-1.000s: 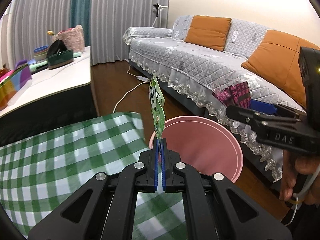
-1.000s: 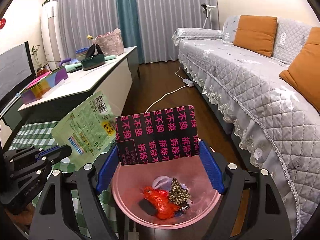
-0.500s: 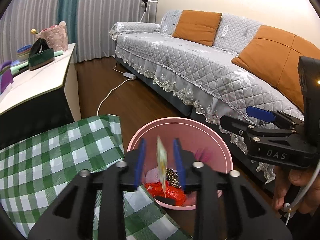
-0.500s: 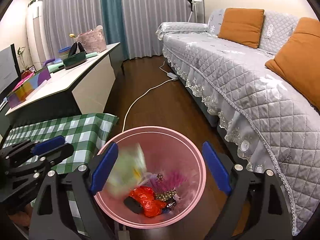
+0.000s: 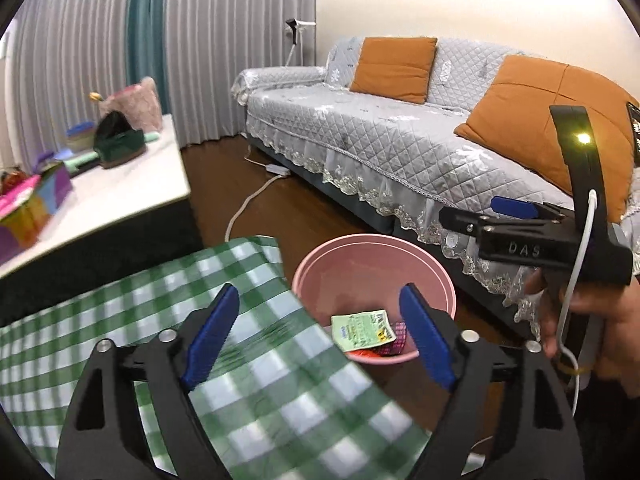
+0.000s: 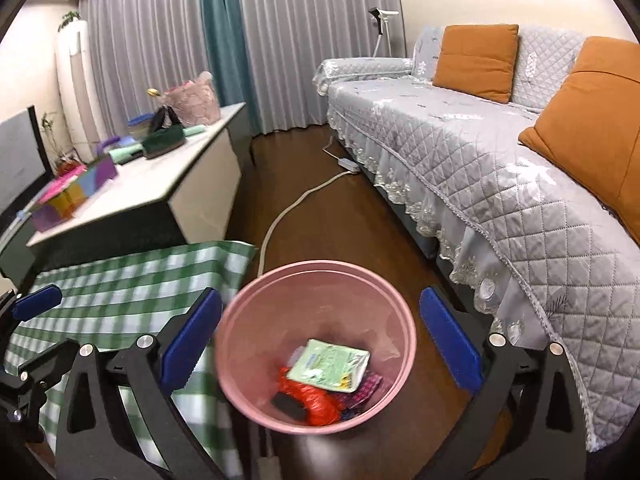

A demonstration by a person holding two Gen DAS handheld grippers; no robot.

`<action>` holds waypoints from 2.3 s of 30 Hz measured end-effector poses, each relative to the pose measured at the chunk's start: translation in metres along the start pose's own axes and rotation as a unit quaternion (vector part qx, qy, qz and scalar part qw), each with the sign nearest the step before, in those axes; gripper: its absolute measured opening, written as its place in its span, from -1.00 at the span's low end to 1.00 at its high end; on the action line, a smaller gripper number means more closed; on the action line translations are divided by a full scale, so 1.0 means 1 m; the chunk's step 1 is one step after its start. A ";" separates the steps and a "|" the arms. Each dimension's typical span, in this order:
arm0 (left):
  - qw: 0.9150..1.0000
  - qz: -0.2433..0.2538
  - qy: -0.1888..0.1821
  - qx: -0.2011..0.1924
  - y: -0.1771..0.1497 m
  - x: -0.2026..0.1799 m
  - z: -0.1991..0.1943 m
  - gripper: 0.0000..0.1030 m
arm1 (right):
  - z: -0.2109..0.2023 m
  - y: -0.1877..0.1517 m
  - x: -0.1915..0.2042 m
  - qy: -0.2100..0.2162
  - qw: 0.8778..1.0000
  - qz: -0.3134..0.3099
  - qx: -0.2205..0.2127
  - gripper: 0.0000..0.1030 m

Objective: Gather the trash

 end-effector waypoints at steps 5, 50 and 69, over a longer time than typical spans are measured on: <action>0.999 -0.023 0.023 -0.014 -0.014 0.013 -0.051 0.72 | -0.041 -0.006 0.015 0.010 1.000 0.005 -0.009 0.90; 0.968 -0.167 0.187 0.000 -0.131 0.075 -0.148 0.85 | -0.111 -0.099 0.123 0.020 0.997 -0.072 -0.002 0.90; 0.967 -0.174 0.186 -0.004 -0.132 0.079 -0.151 0.85 | -0.109 -0.104 0.130 0.026 0.996 -0.083 0.004 0.90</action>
Point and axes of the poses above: each gripper's, at about its wrist camera, not at the fingertips, and z roughly the way its jaws point, x to its left, y to its top, the point moved 2 cm from there along z, roughly the way its jaws point, and after that the axes turned 4 degrees about -y, right-handed, at the moved point
